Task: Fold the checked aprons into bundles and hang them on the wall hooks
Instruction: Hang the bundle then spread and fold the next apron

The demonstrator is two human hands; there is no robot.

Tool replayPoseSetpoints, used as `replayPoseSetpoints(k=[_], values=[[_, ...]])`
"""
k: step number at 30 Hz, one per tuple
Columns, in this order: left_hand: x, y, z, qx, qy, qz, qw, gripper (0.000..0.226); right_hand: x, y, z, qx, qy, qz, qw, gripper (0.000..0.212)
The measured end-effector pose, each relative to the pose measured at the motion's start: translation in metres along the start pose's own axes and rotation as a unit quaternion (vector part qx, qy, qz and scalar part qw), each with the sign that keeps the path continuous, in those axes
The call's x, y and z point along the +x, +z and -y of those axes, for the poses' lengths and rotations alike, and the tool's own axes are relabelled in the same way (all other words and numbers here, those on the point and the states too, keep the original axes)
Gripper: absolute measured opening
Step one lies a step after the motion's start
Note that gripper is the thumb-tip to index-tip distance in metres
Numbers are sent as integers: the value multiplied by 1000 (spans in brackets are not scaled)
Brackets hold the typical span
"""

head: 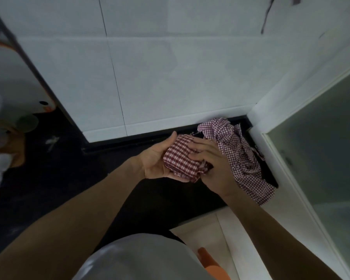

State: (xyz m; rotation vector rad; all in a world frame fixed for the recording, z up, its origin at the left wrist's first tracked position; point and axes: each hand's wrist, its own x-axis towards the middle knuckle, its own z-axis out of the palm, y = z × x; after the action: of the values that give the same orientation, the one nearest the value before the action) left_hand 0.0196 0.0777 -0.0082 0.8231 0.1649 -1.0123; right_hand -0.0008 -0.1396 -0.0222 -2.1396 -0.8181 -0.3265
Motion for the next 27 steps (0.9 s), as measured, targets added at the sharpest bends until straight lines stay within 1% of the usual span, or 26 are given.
replayPoseSetpoints(k=[2, 3, 4, 5, 6, 8, 9, 10, 11, 13, 15, 16, 18, 19, 20, 21, 22, 24, 25, 27], values=[[0, 5, -4, 47, 16, -61, 997, 58, 2, -10, 3, -8, -7, 63, 998, 28], [-1, 3, -5, 76, 22, -84, 993, 55, 2, -16, 5, -3, 3, 83, 997, 26], [-1, 1, -8, 116, 28, -95, 988, 55, 4, -22, 10, 9, 26, 84, 996, 26], [-1, -3, -9, 167, 32, -97, 981, 55, 5, -27, 14, 30, 60, 68, 995, 27], [-3, -5, -14, 233, 36, -91, 967, 54, 8, -33, 18, 41, 98, 34, 994, 27], [-7, -5, -21, 349, 53, -69, 933, 49, 15, -37, 22, 51, 193, -19, 980, 25], [-9, -4, -24, 391, 66, -61, 916, 46, 21, -37, 25, 75, 246, -14, 966, 32], [-11, 0, -27, 421, 82, -56, 902, 43, 26, -37, 27, 114, 289, 10, 950, 41], [-12, 3, -29, 450, 101, -54, 885, 40, 30, -36, 28, 145, 312, 34, 938, 48], [-13, 10, -34, 502, 138, -67, 851, 37, 34, -37, 28, 150, 309, 52, 938, 53], [-17, 12, -39, 546, 175, -87, 815, 37, 36, -37, 32, 143, 296, 34, 944, 50], [-18, 13, -39, 563, 184, -92, 800, 40, 36, -36, 33, 138, 290, 19, 947, 50], [-21, 17, -38, 588, 195, -98, 779, 56, 36, -33, 39, 119, 277, -2, 953, 51], [-22, 18, -37, 594, 203, -98, 773, 62, 38, -32, 41, 115, 277, 0, 954, 51], [-23, 18, -36, 598, 209, -97, 768, 62, 40, -33, 43, 122, 283, 12, 951, 50], [-25, 16, -36, 601, 208, -93, 766, 58, 42, -36, 44, 147, 294, 40, 944, 47], [-28, 13, -37, 605, 202, -87, 766, 52, 45, -43, 45, 192, 313, 65, 928, 43], [-36, 8, -40, 600, 181, -62, 777, 47, 51, -57, 48, 279, 359, 94, 886, 37], [-39, 6, -42, 590, 171, -47, 788, 47, 54, -61, 50, 282, 359, 113, 883, 36], [-45, 6, -46, 556, 163, -17, 815, 47, 58, -60, 54, 201, 329, 166, 908, 44]])
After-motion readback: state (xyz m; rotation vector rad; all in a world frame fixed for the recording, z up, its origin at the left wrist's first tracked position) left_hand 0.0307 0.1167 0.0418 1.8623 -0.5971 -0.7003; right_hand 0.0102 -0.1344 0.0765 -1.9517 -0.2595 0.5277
